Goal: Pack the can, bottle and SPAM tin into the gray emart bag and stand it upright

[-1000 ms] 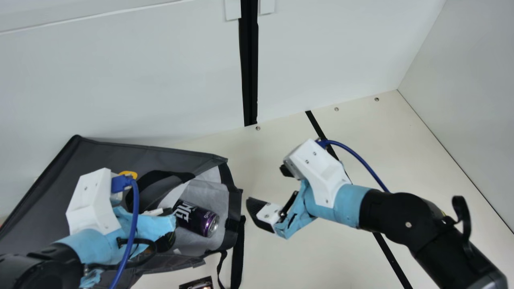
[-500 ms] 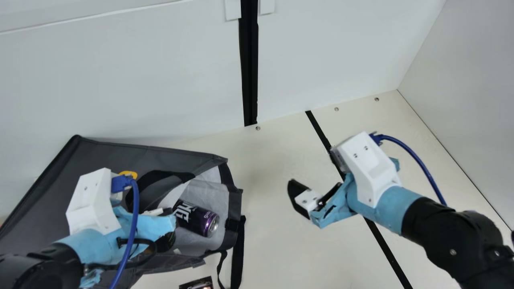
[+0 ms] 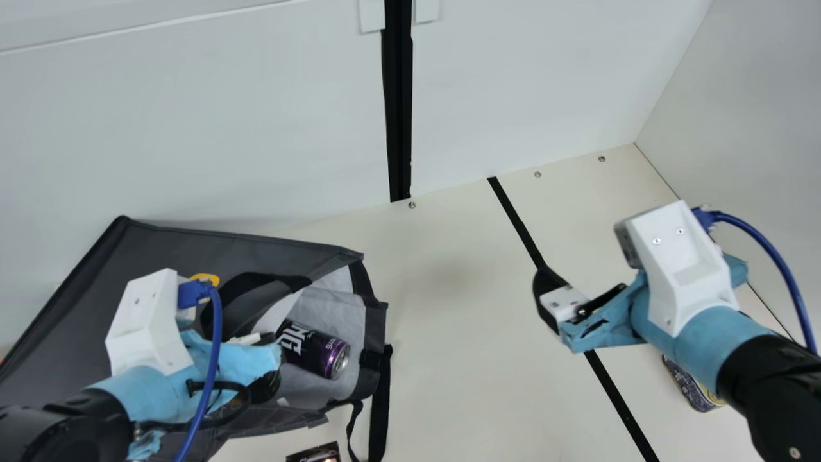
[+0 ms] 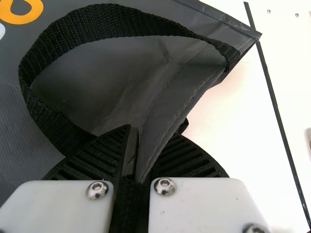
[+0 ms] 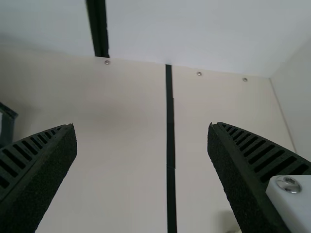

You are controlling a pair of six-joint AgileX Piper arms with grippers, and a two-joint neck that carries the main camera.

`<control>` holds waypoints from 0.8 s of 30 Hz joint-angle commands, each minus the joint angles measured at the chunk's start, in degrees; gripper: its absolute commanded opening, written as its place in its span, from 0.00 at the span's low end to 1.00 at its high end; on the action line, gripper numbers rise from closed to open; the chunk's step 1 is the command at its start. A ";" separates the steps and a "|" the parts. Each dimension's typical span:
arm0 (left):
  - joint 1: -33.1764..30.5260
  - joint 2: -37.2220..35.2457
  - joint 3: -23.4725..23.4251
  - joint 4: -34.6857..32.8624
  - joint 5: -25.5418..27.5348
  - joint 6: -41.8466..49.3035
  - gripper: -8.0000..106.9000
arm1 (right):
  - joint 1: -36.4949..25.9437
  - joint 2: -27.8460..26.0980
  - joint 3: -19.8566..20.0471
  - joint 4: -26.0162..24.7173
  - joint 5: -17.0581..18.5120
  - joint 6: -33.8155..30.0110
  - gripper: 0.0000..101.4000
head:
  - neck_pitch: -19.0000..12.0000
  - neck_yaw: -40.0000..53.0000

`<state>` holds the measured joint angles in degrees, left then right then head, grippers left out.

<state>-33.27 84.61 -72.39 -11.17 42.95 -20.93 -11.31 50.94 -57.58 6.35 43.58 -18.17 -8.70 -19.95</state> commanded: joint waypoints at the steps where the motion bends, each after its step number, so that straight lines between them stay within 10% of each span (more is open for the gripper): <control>1: 0.00 0.00 0.00 0.00 0.00 0.00 0.00 | -0.57 -0.35 -0.86 -3.66 0.80 2.60 0.94 | -1.30 -0.05; 24: 0.00 0.00 0.00 0.00 0.00 0.00 0.00 | -3.52 -2.19 -14.07 -22.74 16.08 18.24 0.94 | -1.30 -0.05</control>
<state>-33.27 84.61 -72.39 -11.17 42.95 -20.93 -14.93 48.66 -71.00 -15.59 58.64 0.00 -8.70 -19.86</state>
